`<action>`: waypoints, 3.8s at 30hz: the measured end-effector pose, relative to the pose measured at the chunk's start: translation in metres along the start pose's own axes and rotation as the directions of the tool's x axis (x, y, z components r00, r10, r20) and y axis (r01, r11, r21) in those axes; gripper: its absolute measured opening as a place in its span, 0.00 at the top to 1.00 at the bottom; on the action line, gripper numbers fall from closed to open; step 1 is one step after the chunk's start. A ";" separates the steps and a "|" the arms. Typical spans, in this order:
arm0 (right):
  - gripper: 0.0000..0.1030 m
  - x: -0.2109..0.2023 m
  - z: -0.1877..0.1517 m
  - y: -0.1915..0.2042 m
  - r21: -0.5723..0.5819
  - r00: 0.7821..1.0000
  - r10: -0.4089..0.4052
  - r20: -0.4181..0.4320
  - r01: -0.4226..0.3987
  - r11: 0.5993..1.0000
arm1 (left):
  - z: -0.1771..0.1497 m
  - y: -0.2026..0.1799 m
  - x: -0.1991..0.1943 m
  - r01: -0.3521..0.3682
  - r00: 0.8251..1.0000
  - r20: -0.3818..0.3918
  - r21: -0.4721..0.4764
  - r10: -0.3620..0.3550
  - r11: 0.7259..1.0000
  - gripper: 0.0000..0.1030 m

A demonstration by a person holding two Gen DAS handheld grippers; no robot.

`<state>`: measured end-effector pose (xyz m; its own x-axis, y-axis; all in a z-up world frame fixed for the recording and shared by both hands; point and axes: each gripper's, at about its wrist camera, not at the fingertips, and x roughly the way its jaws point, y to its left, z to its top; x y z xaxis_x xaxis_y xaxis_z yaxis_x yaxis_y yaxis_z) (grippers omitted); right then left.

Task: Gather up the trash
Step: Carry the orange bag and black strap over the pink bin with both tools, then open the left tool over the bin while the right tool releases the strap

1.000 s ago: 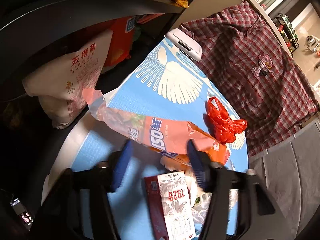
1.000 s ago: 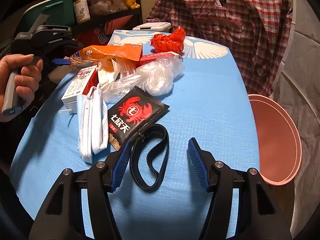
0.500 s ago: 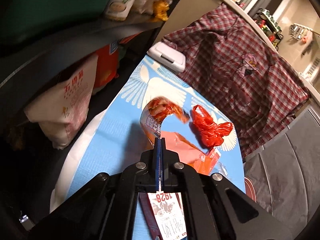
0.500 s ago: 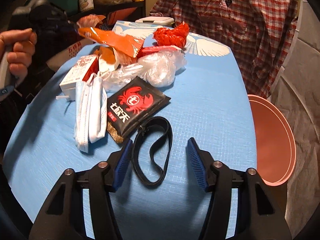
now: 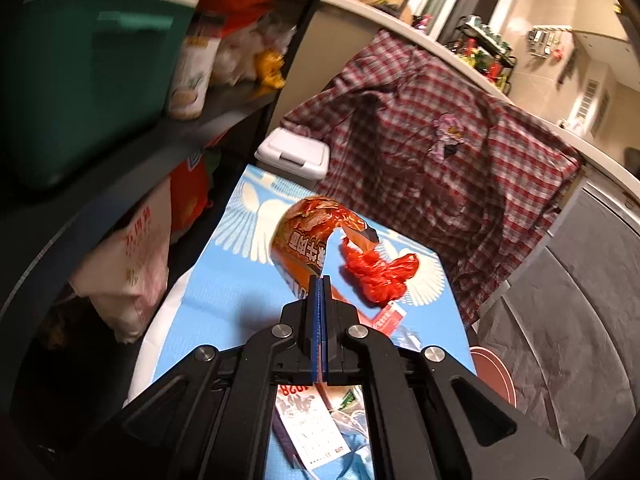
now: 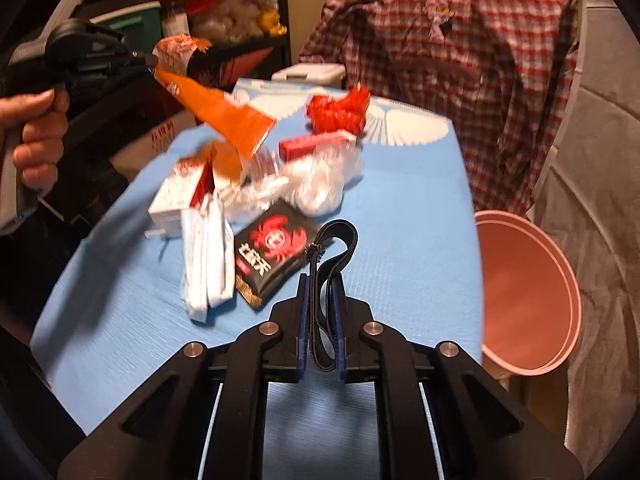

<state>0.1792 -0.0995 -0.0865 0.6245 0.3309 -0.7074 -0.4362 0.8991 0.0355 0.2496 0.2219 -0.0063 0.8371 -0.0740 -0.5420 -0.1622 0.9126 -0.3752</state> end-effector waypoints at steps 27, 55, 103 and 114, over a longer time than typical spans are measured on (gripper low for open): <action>0.89 -0.122 0.097 -0.082 0.001 0.985 -0.049 0.166 0.049 0.999 | -0.020 -0.101 -0.076 0.118 0.987 0.085 0.219 -0.140 0.969 1.00; 0.89 -0.083 0.061 -0.180 0.175 0.980 -0.167 0.112 0.146 0.974 | -0.065 -0.228 -0.034 0.257 0.964 -0.036 0.351 -0.262 0.900 1.00; 0.57 -0.047 0.055 -0.219 0.260 0.978 -0.209 0.024 0.196 0.945 | -0.101 -0.318 0.069 0.323 0.938 -0.229 0.295 -0.261 0.899 0.77; 0.57 -0.055 0.057 -0.217 0.271 0.973 -0.225 0.055 0.202 0.941 | -0.098 -0.313 0.056 0.326 0.940 -0.208 0.311 -0.270 0.893 0.76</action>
<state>0.2771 -0.2966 -0.0152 0.7412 0.1358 -0.6573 -0.1087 0.9907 0.0822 0.2964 -0.1076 0.0070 0.7218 -0.3998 -0.5649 0.2902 0.9159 -0.2774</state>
